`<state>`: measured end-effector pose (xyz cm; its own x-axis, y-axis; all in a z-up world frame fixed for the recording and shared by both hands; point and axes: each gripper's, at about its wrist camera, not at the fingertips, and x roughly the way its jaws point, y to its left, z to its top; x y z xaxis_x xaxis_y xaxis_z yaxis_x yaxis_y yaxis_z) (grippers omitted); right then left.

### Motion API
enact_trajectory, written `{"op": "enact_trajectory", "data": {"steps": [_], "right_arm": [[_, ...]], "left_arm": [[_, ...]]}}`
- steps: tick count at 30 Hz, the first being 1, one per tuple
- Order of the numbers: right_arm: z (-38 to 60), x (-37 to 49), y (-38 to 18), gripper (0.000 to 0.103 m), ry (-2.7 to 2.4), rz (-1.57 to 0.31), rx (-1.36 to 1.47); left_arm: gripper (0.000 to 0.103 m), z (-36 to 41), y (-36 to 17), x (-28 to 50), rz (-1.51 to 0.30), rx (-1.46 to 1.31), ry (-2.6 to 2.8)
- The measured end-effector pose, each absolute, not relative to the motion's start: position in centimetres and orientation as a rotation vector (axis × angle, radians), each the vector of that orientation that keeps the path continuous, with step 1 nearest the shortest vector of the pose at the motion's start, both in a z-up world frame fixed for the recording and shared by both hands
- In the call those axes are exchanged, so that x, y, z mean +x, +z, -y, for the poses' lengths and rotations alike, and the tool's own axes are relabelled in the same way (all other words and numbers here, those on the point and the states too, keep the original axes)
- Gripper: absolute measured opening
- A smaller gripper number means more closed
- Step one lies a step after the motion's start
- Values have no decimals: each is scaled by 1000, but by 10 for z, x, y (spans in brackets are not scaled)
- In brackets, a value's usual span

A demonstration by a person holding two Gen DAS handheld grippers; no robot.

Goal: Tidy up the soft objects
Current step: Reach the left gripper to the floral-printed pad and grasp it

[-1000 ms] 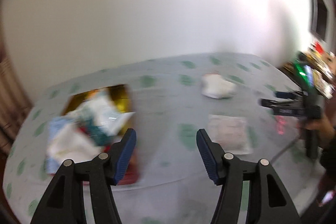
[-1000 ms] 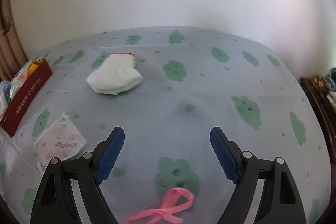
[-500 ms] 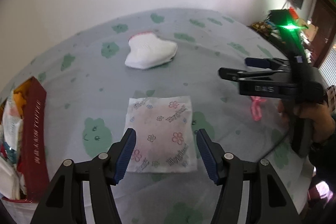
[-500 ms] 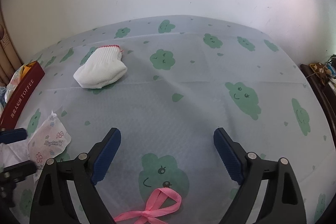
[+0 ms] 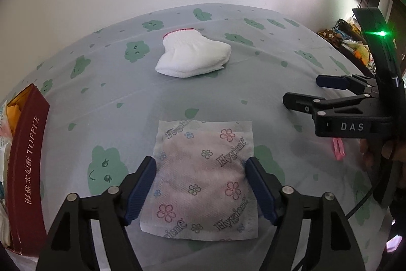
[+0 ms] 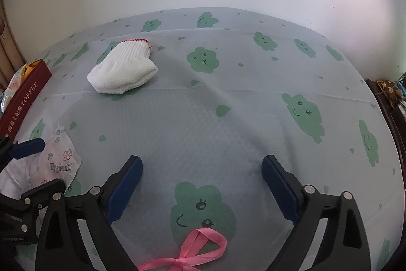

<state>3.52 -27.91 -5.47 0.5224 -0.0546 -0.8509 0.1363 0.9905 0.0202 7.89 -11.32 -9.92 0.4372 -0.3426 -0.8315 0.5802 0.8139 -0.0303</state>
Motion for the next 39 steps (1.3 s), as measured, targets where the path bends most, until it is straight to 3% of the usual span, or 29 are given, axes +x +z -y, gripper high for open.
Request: {"op": "enact_trajectory", "data": {"steps": [14, 25, 27, 28, 29, 31, 39], "right_arm": [[276, 37, -58, 102, -97, -1031, 79], [274, 38, -59, 103, -97, -1040, 70], [274, 38, -58, 103, -96, -1040, 72], [274, 38, -59, 103, -96, -1040, 72], [274, 38, -58, 103, -96, -1041, 72], [274, 38, -58, 103, -96, -1041, 72], [274, 39, -59, 103, -97, -1043, 67]], "left_arm": [[85, 116, -102, 69, -957, 290, -572], [83, 115, -102, 70, -958, 269, -567], [74, 114, -100, 68, -953, 268, -571], [63, 114, -99, 67, -949, 270, -577], [45, 113, -97, 65, -939, 270, -580], [35, 111, -96, 66, -940, 260, -579], [20, 107, -89, 66, -935, 249, -574]]}}
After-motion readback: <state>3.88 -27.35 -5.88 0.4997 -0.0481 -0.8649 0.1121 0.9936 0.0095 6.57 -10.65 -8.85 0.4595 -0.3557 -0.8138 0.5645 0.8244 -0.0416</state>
